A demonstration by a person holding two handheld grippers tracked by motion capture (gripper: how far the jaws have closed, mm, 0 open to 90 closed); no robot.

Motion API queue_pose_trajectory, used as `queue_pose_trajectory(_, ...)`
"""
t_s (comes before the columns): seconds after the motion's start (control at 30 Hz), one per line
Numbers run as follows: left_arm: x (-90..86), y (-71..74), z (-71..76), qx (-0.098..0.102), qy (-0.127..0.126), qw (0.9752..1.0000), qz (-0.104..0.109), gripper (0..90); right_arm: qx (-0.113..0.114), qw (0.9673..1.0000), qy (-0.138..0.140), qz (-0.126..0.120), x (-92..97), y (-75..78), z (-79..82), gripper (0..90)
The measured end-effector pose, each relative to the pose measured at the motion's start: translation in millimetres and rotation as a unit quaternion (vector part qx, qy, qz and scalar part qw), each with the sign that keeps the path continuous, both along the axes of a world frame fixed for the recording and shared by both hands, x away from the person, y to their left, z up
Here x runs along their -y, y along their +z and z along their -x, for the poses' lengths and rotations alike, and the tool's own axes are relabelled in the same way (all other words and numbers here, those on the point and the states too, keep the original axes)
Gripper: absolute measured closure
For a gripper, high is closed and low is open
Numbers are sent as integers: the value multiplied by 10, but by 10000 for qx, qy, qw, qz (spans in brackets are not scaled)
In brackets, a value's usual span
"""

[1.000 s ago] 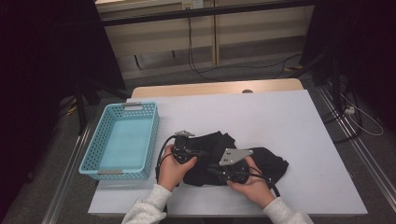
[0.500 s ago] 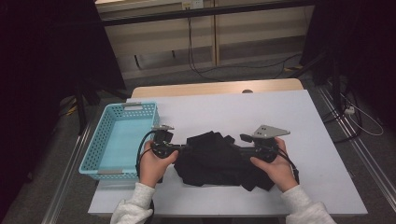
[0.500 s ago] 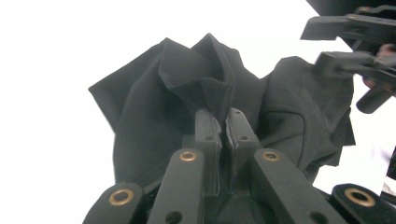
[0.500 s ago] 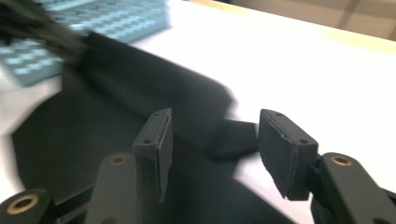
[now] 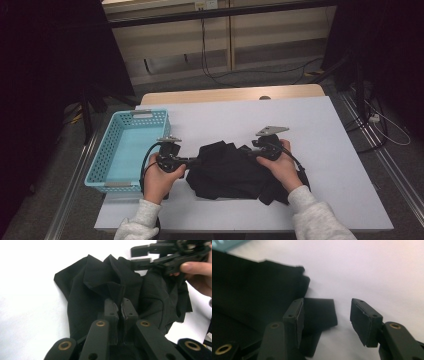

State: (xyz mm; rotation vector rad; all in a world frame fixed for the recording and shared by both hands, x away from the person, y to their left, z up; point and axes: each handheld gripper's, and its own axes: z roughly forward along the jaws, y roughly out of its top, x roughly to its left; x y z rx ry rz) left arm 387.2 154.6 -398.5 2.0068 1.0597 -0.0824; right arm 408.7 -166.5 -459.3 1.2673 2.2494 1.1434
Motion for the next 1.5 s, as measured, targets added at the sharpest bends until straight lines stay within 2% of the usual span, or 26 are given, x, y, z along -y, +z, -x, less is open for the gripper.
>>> queue_pose_trajectory(0.07,-14,6,0,2,19,10000,14,856,-114,9997,64,208,-74,-36,-36,504)
queue_pose_trajectory(0.1,-19,9,1,14,21,10000,3,856,-34,9995,174,262,-101,-27,-38,656)
queue_pose_trajectory(0.13,-19,10,2,14,18,10000,8,856,-55,9992,366,169,-125,-23,-28,776)
queue_pose_trajectory(0.2,-18,12,3,35,2,10000,38,856,-2,9982,550,248,-142,-19,-7,890)
queue_pose_trajectory(0.27,-18,23,5,24,-32,10000,35,856,-95,9983,530,203,-83,0,-2,900)
queue_pose_trajectory(0.37,-5,31,11,89,-26,9999,58,856,-142,9991,354,205,116,30,44,900)
queue_pose_trajectory(0.53,42,30,8,99,-117,9999,36,856,76,9993,-255,270,557,173,182,900)
queue_pose_trajectory(0.67,85,42,7,122,-173,9998,23,856,225,9955,-769,504,882,232,282,900)
queue_pose_trajectory(0.8,100,38,0,110,-179,9998,24,856,285,9875,-1272,889,1130,236,346,900)
queue_pose_trajectory(0.83,100,35,-3,98,-199,9998,25,856,247,9868,-1344,870,1166,232,351,900)
queue_pose_trajectory(0.87,102,30,-4,100,-193,9998,16,856,218,9876,-1344,776,1178,227,352,899)
queue_pose_trajectory(0.9,104,26,-5,94,-193,9998,8,856,275,9896,-1231,694,1158,226,346,874)
queue_pose_trajectory(0.97,107,20,-3,80,-196,9998,-3,856,429,9917,-1000,686,1045,230,321,735)
queue_pose_trajectory(1.1,106,17,7,76,-204,9998,-19,856,585,9956,-373,626,683,244,259,547)
queue_pose_trajectory(1.17,105,13,14,75,-186,9998,-9,856,529,9973,47,516,481,233,232,535)
queue_pose_trajectory(1.23,102,6,17,70,-199,9998,-31,856,449,9973,320,478,300,197,204,519)
queue_pose_trajectory(1.33,94,0,18,56,-194,9998,-40,856,334,9955,518,716,111,99,151,536)
queue_pose_trajectory(1.4,89,1,18,57,-173,9998,-23,856,171,9953,573,758,42,29,116,541)
queue_pose_trajectory(1.5,76,9,13,65,-170,9998,-12,856,94,9954,747,588,9,12,124,701)
